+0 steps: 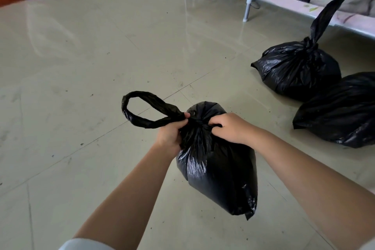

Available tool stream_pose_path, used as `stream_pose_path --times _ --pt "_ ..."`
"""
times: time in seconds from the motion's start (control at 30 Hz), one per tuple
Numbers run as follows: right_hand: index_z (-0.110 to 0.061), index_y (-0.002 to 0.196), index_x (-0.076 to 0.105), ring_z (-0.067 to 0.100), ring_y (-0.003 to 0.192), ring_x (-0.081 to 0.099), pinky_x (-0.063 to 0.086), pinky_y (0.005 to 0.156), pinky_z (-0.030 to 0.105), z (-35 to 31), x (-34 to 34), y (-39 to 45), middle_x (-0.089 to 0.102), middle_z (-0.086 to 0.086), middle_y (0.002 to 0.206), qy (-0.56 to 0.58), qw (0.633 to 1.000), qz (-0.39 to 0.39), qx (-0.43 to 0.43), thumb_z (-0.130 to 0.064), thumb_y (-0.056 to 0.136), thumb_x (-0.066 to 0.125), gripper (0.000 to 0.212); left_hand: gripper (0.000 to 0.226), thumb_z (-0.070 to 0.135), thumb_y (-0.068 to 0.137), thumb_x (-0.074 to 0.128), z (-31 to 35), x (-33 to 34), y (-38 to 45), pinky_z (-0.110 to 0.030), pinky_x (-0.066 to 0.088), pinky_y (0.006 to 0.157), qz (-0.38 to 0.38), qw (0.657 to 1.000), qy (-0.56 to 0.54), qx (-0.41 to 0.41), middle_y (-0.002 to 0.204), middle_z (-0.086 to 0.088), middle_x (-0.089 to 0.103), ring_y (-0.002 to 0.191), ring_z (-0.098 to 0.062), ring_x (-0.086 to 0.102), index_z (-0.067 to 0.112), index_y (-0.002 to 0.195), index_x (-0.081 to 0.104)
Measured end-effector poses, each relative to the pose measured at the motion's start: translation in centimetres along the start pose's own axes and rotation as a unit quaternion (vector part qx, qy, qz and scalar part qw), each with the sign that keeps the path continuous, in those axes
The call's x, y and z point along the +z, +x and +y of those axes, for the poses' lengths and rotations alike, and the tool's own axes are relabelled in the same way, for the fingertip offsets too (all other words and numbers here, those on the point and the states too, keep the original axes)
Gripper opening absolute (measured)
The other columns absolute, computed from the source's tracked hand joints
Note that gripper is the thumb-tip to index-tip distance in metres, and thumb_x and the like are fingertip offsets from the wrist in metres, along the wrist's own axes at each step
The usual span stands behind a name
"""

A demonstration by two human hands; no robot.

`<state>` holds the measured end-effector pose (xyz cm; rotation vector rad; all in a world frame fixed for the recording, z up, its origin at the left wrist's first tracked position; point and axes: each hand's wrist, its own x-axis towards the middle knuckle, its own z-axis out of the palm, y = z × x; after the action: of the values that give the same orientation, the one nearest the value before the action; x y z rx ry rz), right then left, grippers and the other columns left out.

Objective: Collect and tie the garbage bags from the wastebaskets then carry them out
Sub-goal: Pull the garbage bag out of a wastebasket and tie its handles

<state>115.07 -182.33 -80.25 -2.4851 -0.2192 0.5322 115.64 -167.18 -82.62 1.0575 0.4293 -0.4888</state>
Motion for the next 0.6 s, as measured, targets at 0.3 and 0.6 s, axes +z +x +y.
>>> stream_pose_path --times 0.3,0.6 --pt "0.004 0.092 0.062 0.022 0.076 0.050 0.034 0.067 0.028 0.1 0.5 -0.8 0.054 0.011 0.082 -0.013 0.994 -0.112 -0.004 -0.012 0.086 0.049 0.022 0.034 -0.014 0.089 0.039 -1.5 -1.9 0.9 -0.017 0.056 0.058 -0.003 0.996 0.082 0.030 0.053 0.006 0.068 0.063 -0.010 0.065 0.010 0.071 0.054" --pt "-0.003 0.107 0.066 0.023 0.103 0.062 0.039 0.079 0.017 0.1 -1.0 0.3 0.069 0.011 0.112 -0.040 0.994 0.097 0.009 -0.006 0.090 0.046 0.027 0.034 -0.025 0.079 0.049 -3.0 -3.4 1.4 -0.013 0.055 0.054 0.012 0.983 0.159 0.093 0.046 0.006 0.065 0.052 -0.007 0.065 0.005 0.066 0.057"
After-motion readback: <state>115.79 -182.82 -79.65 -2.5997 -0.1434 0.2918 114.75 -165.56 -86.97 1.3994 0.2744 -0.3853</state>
